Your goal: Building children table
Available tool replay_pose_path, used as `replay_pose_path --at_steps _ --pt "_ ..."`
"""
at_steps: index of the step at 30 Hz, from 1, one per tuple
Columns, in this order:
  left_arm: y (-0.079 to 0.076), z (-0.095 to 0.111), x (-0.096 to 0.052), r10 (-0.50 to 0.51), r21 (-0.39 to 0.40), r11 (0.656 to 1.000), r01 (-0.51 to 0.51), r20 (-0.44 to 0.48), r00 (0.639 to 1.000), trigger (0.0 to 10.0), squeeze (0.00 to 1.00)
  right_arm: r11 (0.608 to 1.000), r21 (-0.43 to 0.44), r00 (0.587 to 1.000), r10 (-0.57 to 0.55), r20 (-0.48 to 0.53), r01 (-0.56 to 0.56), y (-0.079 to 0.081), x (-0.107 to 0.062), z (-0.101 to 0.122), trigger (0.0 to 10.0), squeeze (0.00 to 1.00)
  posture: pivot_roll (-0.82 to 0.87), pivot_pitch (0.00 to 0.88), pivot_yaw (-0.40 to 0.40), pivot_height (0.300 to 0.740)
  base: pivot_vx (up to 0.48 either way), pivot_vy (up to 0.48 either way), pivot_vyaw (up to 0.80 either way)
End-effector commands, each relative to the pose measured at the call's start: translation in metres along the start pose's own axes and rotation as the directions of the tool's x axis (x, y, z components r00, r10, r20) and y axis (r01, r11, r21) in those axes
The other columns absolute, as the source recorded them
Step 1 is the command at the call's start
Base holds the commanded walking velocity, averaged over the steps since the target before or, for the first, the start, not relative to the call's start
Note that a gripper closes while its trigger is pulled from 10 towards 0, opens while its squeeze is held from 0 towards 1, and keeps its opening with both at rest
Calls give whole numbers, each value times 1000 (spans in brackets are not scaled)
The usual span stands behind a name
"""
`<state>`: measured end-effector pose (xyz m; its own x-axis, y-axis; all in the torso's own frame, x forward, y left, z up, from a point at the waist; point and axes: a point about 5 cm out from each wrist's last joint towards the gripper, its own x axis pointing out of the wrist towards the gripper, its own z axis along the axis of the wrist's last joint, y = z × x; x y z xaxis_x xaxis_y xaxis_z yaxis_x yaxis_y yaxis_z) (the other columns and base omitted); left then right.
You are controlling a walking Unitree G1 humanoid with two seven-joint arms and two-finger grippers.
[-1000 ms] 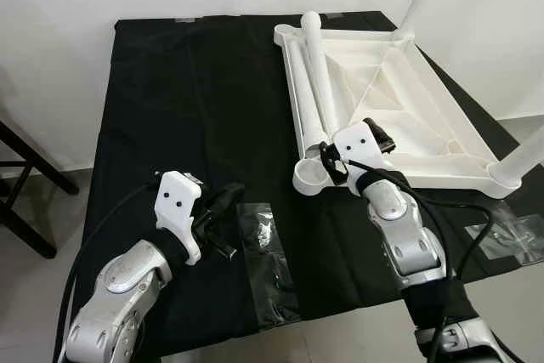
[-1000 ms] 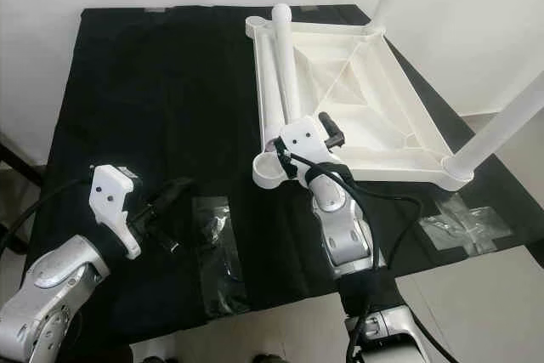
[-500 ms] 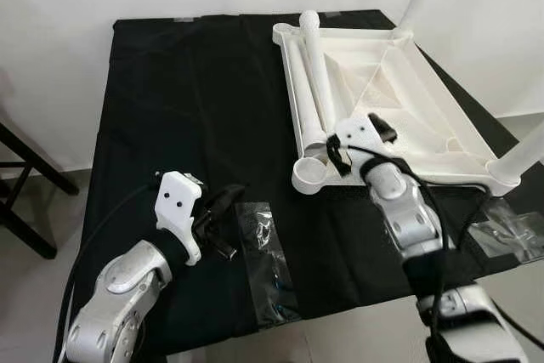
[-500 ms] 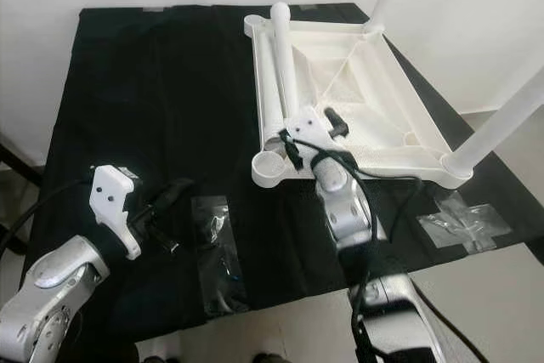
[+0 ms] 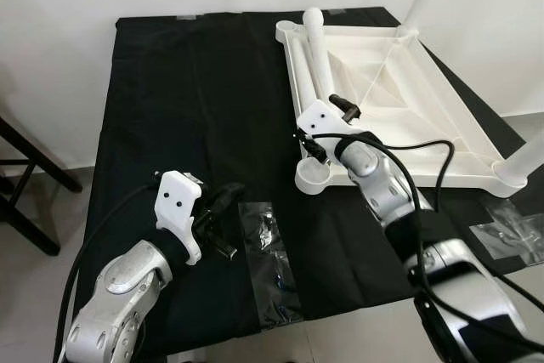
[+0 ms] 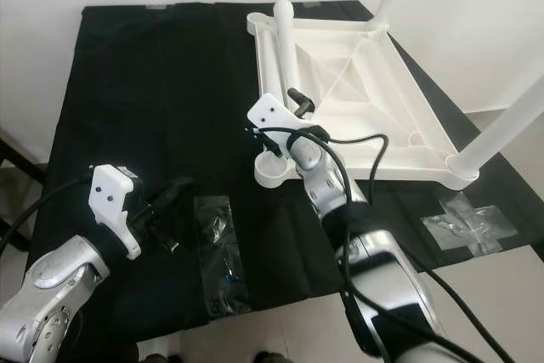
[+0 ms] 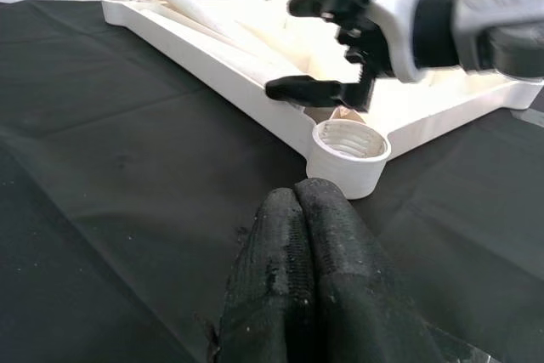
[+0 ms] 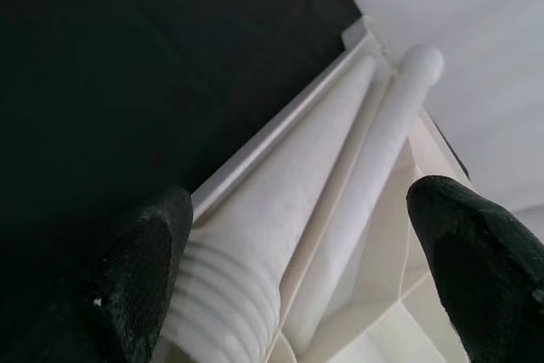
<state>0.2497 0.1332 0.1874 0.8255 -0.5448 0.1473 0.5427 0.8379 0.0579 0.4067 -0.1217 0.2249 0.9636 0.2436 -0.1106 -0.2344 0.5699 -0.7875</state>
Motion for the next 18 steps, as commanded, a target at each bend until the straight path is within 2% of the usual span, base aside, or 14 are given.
replay_pose_path --at_steps 1,4,8,12,16,17,18 --pt "-2 -2 -2 -10 1 1000 10 -18 1000 10000 0 999 -24 999 41 -31 -42 5 1 -7 10000 0 115 209 -86 740 0 0 0" --pt "-2 -2 -2 -10 2 1000 10 -18 1000 10000 0 997 -42 998 60 -26 -61 0 3 -3 10000 0 115 209 -86 740 0 0 0" --pt "-3 -2 -3 -11 1 1000 11 -20 1000 10000 0 980 -154 992 127 -17 -128 -17 4 7 10000 0 114 205 -86 740 0 0 0" --pt "-4 -2 -3 -13 -1 1000 13 -21 1000 10000 0 972 -167 985 171 3 -168 -24 3 14 10000 0 114 205 -85 740 0 0 0" --pt "-5 -3 -3 -14 -1 1000 14 -25 1000 10000 0 938 -182 946 314 85 -295 -33 -2 35 10000 0 118 204 -88 740 0 0 0" --pt "-5 -3 -3 -14 -1 1000 14 -25 1000 10000 0 938 -182 946 314 85 -295 -33 -2 35 10000 0 118 204 -88 740 0 0 0" --pt "-5 -3 -3 -14 -1 1000 14 -26 1000 10000 0 916 -197 922 374 100 -350 -36 -6 38 10000 0 120 205 -89 740 0 0 0"
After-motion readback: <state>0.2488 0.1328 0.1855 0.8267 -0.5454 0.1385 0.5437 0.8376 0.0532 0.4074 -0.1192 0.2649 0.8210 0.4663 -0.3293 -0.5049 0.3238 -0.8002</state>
